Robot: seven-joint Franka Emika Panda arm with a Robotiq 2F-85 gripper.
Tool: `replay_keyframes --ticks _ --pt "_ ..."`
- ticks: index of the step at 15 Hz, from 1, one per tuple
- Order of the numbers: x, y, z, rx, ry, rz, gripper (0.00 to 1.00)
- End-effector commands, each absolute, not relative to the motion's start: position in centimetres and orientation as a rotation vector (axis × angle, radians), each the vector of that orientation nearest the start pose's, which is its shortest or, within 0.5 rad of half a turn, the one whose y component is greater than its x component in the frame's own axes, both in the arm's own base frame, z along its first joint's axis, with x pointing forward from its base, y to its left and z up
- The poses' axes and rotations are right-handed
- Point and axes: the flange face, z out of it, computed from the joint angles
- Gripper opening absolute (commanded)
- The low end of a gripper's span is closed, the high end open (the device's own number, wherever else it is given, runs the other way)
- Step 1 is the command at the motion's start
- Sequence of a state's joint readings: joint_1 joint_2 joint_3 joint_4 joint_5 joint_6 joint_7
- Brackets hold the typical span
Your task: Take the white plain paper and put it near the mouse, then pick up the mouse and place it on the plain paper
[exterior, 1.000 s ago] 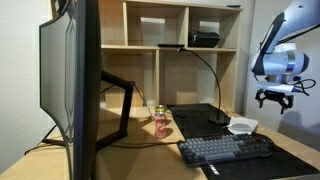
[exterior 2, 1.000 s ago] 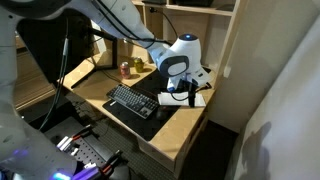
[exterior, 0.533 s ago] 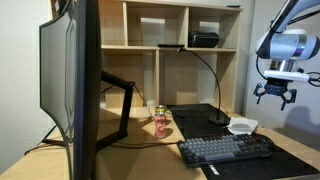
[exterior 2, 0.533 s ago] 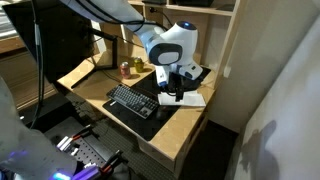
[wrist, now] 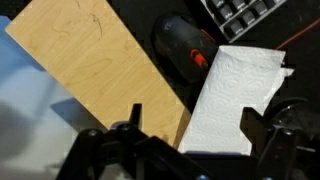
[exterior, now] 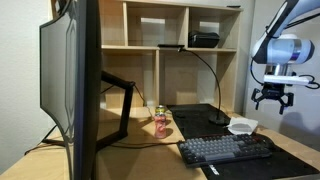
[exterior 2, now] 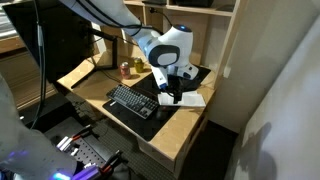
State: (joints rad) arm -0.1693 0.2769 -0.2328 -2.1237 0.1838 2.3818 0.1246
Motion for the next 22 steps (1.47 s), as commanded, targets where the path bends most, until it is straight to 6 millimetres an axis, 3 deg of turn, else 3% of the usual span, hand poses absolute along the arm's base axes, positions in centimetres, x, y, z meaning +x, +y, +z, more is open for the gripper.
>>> replay_keyframes --ticks 1,4,6,7,12,17,20,22 --pt "52.7 -20.9 24.9 -3.010 0.705 0.079 1.00" --pt "52.0 -20.4 22.1 -3.072 0.462 0.168 1.00" --pt "51.5 -20.8 21.4 -3.136 0.310 0.224 1.00" --pt "52.2 -20.3 21.8 -3.095 0.437 0.200 1.00" --pt "51.9 -20.1 20.6 -3.138 0.310 0.262 1.00" --pt "51.5 -17.1 18.1 -3.150 -0.178 0.332 1.00" --pt "51.5 -16.8 17.2 -3.158 -0.439 0.372 1.00" --pt "51.8 -16.6 16.9 -3.172 -0.603 0.311 1.00"
